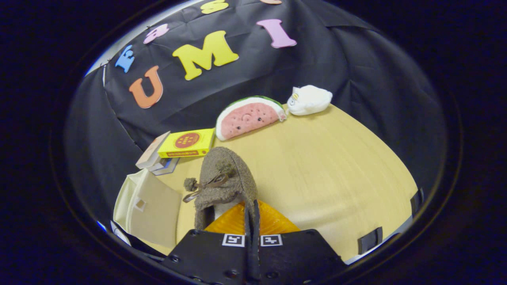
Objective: Open the storage box then place both shoes into the box .Put the left shoe in first, then the right shoe, with the right side of both shoes facing outward in a uniform manner.
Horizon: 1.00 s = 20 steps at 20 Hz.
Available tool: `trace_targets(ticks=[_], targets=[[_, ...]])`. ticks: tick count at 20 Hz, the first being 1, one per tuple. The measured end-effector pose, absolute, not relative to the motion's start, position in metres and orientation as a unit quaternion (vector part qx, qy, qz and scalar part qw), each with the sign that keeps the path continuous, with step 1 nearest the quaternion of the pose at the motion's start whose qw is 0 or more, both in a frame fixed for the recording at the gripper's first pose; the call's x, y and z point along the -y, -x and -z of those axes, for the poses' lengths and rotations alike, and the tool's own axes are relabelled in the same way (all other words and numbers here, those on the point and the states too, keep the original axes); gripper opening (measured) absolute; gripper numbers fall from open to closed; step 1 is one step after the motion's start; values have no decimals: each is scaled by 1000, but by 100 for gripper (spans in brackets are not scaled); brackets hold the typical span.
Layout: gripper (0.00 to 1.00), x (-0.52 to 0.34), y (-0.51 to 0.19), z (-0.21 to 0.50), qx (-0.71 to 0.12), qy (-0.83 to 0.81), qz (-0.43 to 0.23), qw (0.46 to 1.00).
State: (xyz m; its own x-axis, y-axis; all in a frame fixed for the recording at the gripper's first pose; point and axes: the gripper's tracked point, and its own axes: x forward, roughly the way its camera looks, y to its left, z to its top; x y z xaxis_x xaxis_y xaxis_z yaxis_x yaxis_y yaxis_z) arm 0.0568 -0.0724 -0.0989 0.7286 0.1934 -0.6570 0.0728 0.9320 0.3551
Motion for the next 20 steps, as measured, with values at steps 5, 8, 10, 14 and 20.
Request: trace_targets(ticks=[5,8,10,14,20], targets=[[0,-29,-61,44,-343,-166,-62,923],[0,-90,-63,25,-343,-193,-82,916],[0,-127,-66,7,-340,-206,-96,913],[0,-186,-64,-6,-328,-186,-110,920],[0,-236,-62,19,-332,-191,-94,919]])
